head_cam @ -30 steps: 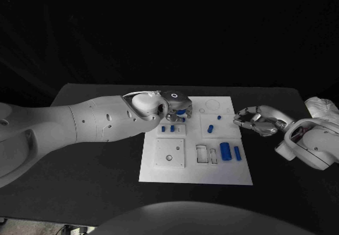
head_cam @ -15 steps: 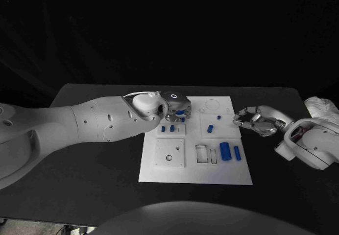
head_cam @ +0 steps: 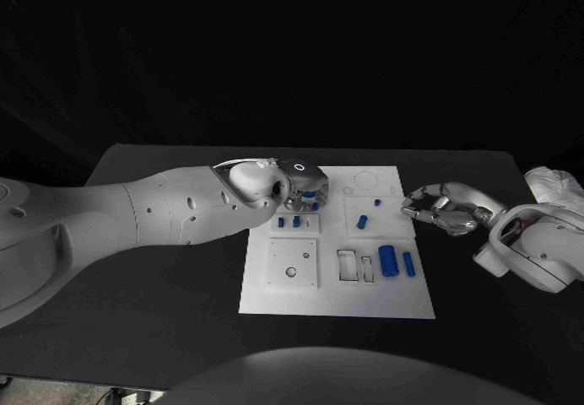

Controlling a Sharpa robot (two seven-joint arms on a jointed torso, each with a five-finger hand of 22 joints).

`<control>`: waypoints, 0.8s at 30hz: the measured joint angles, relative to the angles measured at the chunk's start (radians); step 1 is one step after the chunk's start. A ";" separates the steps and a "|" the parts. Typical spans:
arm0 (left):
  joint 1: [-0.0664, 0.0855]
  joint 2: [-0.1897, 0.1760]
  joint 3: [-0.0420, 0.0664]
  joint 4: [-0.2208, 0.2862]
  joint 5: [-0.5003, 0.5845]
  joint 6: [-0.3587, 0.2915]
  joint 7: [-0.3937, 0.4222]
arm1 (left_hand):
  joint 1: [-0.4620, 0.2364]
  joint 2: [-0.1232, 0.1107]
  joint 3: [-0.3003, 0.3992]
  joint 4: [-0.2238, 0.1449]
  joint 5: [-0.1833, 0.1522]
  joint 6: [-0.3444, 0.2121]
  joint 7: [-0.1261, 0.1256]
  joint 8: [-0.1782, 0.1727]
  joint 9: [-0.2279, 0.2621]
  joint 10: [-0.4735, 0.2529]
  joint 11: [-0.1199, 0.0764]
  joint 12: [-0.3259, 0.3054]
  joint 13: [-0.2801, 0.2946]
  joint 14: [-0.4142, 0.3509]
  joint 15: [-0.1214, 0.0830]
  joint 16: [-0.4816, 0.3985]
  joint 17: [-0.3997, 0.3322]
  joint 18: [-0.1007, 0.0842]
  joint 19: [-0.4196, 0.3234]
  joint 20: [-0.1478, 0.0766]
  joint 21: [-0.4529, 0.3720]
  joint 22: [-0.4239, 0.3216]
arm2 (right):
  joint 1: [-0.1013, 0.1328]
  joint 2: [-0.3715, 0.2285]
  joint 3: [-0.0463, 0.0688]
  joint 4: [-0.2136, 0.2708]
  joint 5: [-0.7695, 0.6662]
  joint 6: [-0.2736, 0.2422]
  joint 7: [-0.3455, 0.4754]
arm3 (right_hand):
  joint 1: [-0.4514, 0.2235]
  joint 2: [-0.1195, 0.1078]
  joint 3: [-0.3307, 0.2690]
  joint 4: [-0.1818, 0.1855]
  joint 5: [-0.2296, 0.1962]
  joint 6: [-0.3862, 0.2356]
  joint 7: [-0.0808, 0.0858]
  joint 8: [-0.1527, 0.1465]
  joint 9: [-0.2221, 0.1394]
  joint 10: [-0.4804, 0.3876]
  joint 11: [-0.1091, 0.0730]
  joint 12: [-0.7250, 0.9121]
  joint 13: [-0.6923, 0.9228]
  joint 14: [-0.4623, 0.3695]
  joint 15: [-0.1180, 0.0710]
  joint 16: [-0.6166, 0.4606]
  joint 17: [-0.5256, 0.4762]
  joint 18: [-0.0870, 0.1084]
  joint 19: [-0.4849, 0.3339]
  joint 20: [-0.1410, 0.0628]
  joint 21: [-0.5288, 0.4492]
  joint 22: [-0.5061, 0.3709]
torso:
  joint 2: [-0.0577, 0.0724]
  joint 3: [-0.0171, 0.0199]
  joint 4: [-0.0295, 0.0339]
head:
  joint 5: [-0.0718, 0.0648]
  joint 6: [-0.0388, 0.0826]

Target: Assemble the parts on the task board

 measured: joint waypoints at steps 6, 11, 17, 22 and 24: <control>-0.005 0.003 0.000 -0.002 0.000 0.002 0.000 | 0.000 0.000 0.006 -0.006 0.000 0.002 -0.002 0.000 -0.003 0.016 0.002 0.011 0.001 0.000 0.000 0.000 -0.003 0.000 0.000 0.000 0.000 0.000 | 0.000 0.000 0.000 -0.001 0.000 0.001 -0.001 | 0.000 0.000 0.000 0.000 0.000 0.000 0.000 0.000 0.000 0.000 0.000 0.000 0.000 0.000 0.000 0.000 0.000 0.000 0.000 0.000 0.000 0.000 | 0.000 -0.0001 0.0004 | 0.000 0.000; -0.007 0.006 0.000 -0.008 -0.001 0.001 0.001 | 0.000 0.000 0.010 -0.010 0.003 0.003 -0.018 0.000 -0.005 0.029 0.006 0.020 0.007 -0.004 0.004 0.000 -0.009 0.000 0.000 0.000 0.000 0.000 | 0.000 0.000 0.000 -0.002 0.000 0.003 -0.002 | 0.000 0.000 0.000 0.000 0.000 0.000 0.000 0.000 0.000 0.000 0.000 0.000 0.000 0.000 0.000 0.000 0.000 0.000 0.000 0.000 0.000 0.000 | 0.000 -0.0001 0.0005 | 0.003 0.000; -0.008 0.009 0.000 -0.014 -0.001 -0.001 0.002 | 0.000 0.000 0.015 -0.015 0.007 0.009 -0.023 0.000 -0.006 0.041 0.005 0.032 0.013 -0.004 0.004 0.000 -0.015 0.000 0.000 0.000 -0.003 0.000 | 0.000 -0.001 0.000 -0.002 0.000 0.004 -0.002 | 0.000 0.000 0.000 0.000 0.000 0.000 0.000 0.000 0.000 0.000 0.000 0.000 0.000 0.000 0.000 0.000 0.000 0.000 0.000 0.000 0.000 0.000 | 0.000 0.0000 0.0000 | 0.003 0.000; -0.011 0.011 0.000 -0.016 -0.001 -0.003 0.003 | -0.004 0.004 0.021 -0.021 0.013 0.012 -0.027 0.000 -0.007 0.048 0.005 0.037 0.016 -0.011 0.004 0.000 -0.022 0.000 0.000 0.000 -0.004 0.000 | -0.001 -0.001 0.000 -0.002 0.000 0.004 -0.003 | 0.000 0.000 0.000 0.000 0.000 0.000 0.000 0.000 0.000 0.000 0.000 0.000 0.000 0.000 0.000 0.000 0.000 0.000 0.000 0.000 0.000 0.000 | 0.000 0.0001 0.0000 | 0.003 0.000; -0.011 0.012 0.000 -0.017 -0.001 -0.005 0.003 | -0.004 0.004 0.023 -0.023 0.014 0.017 -0.023 0.000 -0.007 0.048 0.005 0.038 0.017 -0.011 0.004 0.000 -0.027 0.000 0.000 0.000 -0.004 0.000 | -0.001 -0.002 0.000 -0.002 0.000 0.004 -0.003 | 0.000 0.000 0.000 0.000 0.000 0.000 0.000 0.000 0.000 0.000 0.000 0.000 0.000 0.000 0.000 0.000 0.000 0.000 0.000 0.000 0.000 0.000 | 0.000 0.0001 0.0000 | 0.002 0.000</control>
